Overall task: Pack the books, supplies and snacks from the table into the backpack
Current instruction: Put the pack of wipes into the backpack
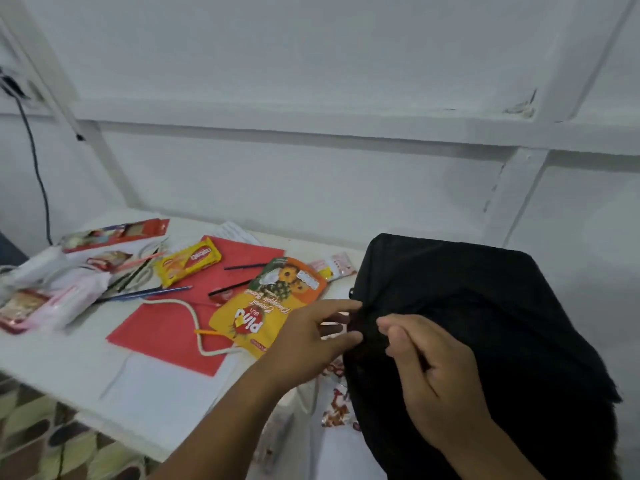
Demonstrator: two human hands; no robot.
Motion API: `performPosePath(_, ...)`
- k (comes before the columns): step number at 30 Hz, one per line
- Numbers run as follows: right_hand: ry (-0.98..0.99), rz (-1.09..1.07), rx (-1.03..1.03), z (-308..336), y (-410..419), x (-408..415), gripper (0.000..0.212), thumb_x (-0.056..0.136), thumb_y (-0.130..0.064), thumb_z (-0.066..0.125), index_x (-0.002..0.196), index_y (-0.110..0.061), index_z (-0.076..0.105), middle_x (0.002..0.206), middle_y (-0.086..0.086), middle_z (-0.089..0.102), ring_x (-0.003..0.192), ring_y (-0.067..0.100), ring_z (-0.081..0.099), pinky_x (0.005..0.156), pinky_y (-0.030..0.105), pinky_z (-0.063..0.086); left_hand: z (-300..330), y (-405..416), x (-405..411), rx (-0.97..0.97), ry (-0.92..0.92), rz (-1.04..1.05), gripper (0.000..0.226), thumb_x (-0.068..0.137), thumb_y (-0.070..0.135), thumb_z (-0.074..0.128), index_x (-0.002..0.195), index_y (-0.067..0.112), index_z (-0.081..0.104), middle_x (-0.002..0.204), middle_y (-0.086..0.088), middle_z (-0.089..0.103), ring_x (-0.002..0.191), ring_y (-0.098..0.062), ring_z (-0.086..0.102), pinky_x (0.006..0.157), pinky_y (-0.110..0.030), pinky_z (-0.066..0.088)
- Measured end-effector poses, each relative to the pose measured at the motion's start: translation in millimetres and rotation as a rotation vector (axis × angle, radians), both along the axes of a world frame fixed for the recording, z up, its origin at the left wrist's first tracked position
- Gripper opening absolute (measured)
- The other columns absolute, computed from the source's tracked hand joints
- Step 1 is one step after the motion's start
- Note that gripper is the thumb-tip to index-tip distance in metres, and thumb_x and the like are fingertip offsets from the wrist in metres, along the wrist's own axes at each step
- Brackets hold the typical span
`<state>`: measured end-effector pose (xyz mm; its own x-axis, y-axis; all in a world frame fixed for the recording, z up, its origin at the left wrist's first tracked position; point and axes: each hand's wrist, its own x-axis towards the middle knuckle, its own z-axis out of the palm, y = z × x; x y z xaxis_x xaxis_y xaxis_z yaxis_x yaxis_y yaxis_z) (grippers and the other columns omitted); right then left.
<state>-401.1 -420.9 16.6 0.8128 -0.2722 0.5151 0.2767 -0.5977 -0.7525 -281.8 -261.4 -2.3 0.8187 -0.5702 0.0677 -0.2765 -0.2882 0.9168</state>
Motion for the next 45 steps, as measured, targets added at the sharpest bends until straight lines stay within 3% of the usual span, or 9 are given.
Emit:
performPosePath(6,0.044,0.180,-0.068,-8,69,58,0.019,0.098,-0.029,0.054,0.107,-0.024,0.070,0.098,-0.018,0.063,0.083,0.007,0.064,0.067,0.026,0.053,-5,101,18,-0.155,-0.016,0.356,0.014,0.091,0.008,0.070,0.099,0.017,0.076,0.100,0.006,0.075,0.095,-0.013,0.070,0.077,-0.026,0.057)
performPosePath(15,0.289,0.351,-0.233,-57,221,179,0.020,0.089,-0.036,0.058,0.108,-0.034,0.064,0.106,-0.023,0.056,0.093,-0.007,0.051,0.080,0.017,0.043,-37,274,93,0.045,-0.096,0.631,0.018,0.090,0.016,0.071,0.093,0.033,0.074,0.097,0.023,0.072,0.095,0.001,0.066,0.082,-0.021,0.053)
performPosePath(18,0.335,0.333,-0.340,-89,260,218,0.031,0.085,-0.033,0.052,0.112,-0.027,0.065,0.116,-0.011,0.058,0.108,0.007,0.052,0.094,0.029,0.046,-53,329,128,0.220,-0.317,0.715,0.018,0.084,0.023,0.074,0.100,0.030,0.072,0.105,0.018,0.069,0.103,0.000,0.060,0.091,-0.039,0.052)
performPosePath(20,0.352,0.315,-0.430,-113,280,238,0.036,0.081,-0.035,0.048,0.112,-0.025,0.065,0.121,-0.004,0.057,0.115,0.017,0.052,0.095,0.039,0.047,-64,367,154,0.378,-0.366,0.781,0.041,0.077,0.042,0.071,0.114,0.025,0.067,0.118,0.002,0.065,0.118,-0.017,0.056,0.102,-0.050,0.043)
performPosePath(25,0.412,0.217,-0.616,-147,291,245,0.031,0.087,-0.044,0.047,0.113,-0.033,0.058,0.140,-0.006,0.044,0.132,0.017,0.041,0.103,0.041,0.039,-79,425,203,0.769,-0.074,0.760,0.091,0.074,0.068,0.069,0.150,0.044,0.026,0.160,-0.008,0.018,0.148,-0.035,0.012,0.115,-0.057,0.020)
performPosePath(29,0.364,0.218,-0.536,-150,285,244,0.027,0.086,-0.044,0.055,0.110,-0.034,0.064,0.139,-0.011,0.049,0.125,0.012,0.048,0.102,0.038,0.042,-82,445,228,0.920,-0.064,0.676,0.084,0.074,0.081,0.054,0.146,0.054,0.021,0.156,-0.001,0.027,0.143,-0.035,0.023,0.112,-0.056,0.023)
performPosePath(37,0.303,0.171,-0.476,-149,291,245,0.027,0.077,-0.040,0.066,0.104,-0.034,0.067,0.134,-0.012,0.055,0.121,0.008,0.052,0.100,0.041,0.048,-90,454,232,0.616,-0.233,0.676,0.063,0.061,0.073,0.062,0.119,0.048,0.059,0.117,0.004,0.055,0.118,-0.023,0.051,0.102,-0.053,0.033)
performPosePath(42,0.260,0.192,-0.286,-141,287,245,0.022,0.079,-0.028,0.069,0.101,-0.032,0.070,0.127,-0.015,0.061,0.120,-0.001,0.054,0.097,0.038,0.049,-77,426,225,0.399,-0.379,0.571,0.063,0.058,0.066,0.068,0.117,0.046,0.062,0.122,0.005,0.050,0.119,-0.020,0.053,0.100,-0.055,0.035)
performPosePath(45,0.119,0.128,-0.120,-115,286,240,0.028,0.080,-0.013,0.073,0.105,-0.027,0.071,0.118,-0.012,0.067,0.119,0.009,0.060,0.100,0.035,0.049,-54,388,214,0.315,-0.477,0.456,0.061,0.059,0.062,0.071,0.118,0.048,0.061,0.131,0.010,0.047,0.125,-0.012,0.048,0.099,-0.050,0.030)
